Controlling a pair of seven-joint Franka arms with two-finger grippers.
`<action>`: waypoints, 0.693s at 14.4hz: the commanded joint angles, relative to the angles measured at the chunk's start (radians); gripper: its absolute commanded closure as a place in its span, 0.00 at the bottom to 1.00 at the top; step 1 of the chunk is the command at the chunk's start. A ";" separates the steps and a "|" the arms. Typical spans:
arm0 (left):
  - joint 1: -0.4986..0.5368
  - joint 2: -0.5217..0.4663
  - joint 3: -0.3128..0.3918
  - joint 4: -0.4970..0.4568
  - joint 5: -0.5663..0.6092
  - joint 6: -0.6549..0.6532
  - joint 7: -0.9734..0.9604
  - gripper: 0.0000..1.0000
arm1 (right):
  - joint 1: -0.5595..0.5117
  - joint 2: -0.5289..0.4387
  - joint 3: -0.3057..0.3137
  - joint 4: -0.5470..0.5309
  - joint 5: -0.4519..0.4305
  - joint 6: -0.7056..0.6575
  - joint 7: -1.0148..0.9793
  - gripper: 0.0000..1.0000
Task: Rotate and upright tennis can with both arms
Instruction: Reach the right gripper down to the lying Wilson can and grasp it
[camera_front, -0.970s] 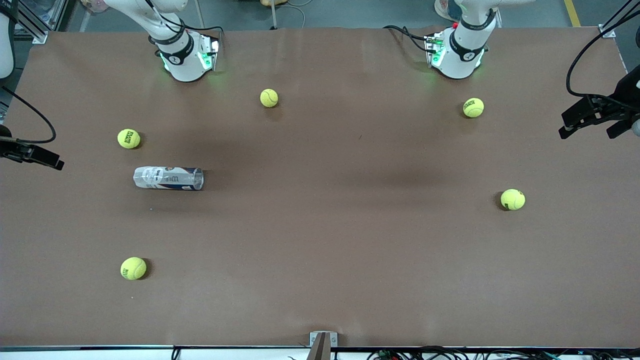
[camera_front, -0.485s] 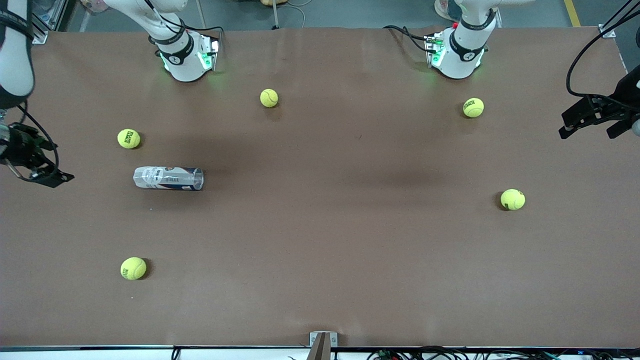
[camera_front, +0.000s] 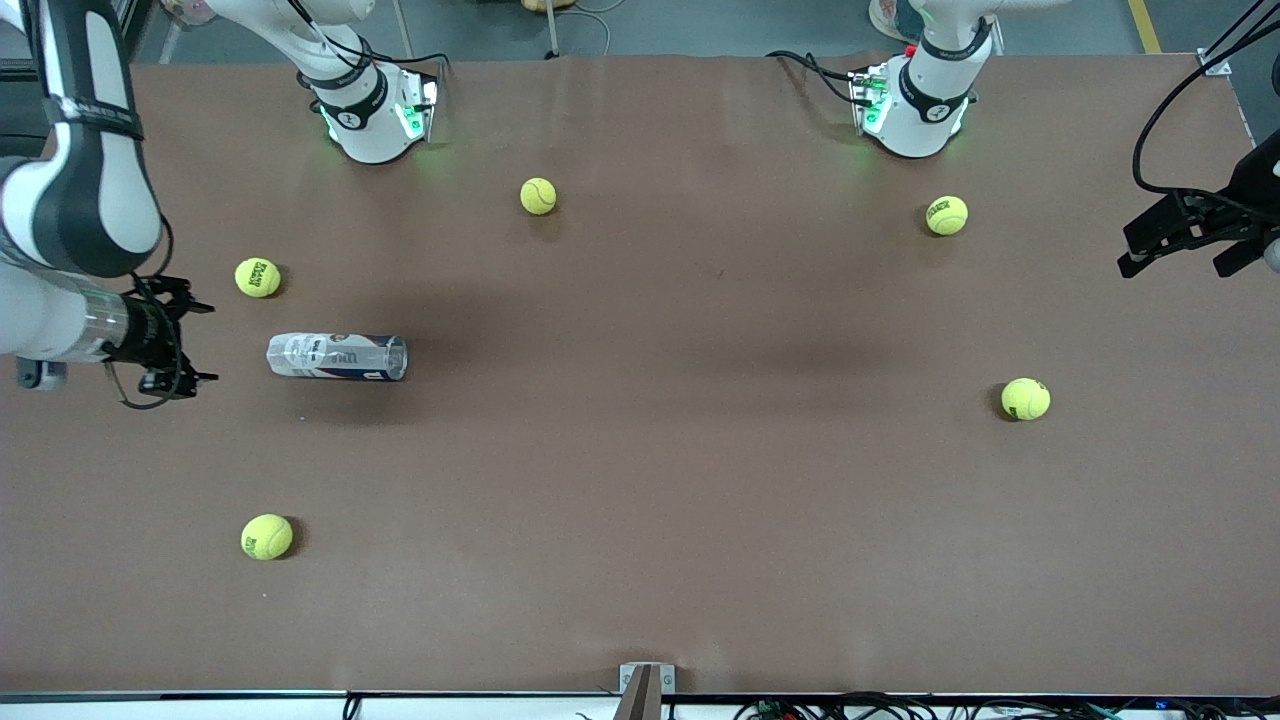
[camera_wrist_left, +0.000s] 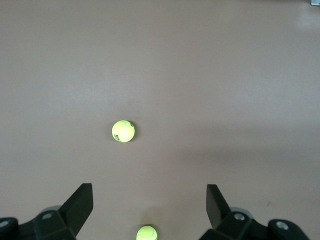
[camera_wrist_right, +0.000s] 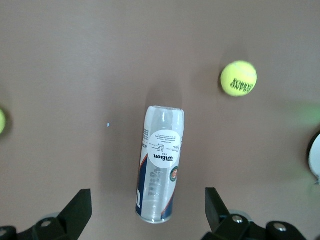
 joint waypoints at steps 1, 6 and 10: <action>0.006 -0.008 -0.001 0.007 -0.002 -0.014 0.014 0.00 | 0.060 -0.025 -0.004 -0.154 0.007 0.144 0.119 0.00; 0.006 -0.008 -0.001 0.007 -0.002 -0.014 0.013 0.00 | 0.072 0.038 -0.004 -0.283 0.006 0.355 0.182 0.00; 0.006 -0.008 -0.001 0.007 -0.002 -0.014 0.013 0.00 | 0.072 0.056 -0.004 -0.363 0.006 0.473 0.184 0.00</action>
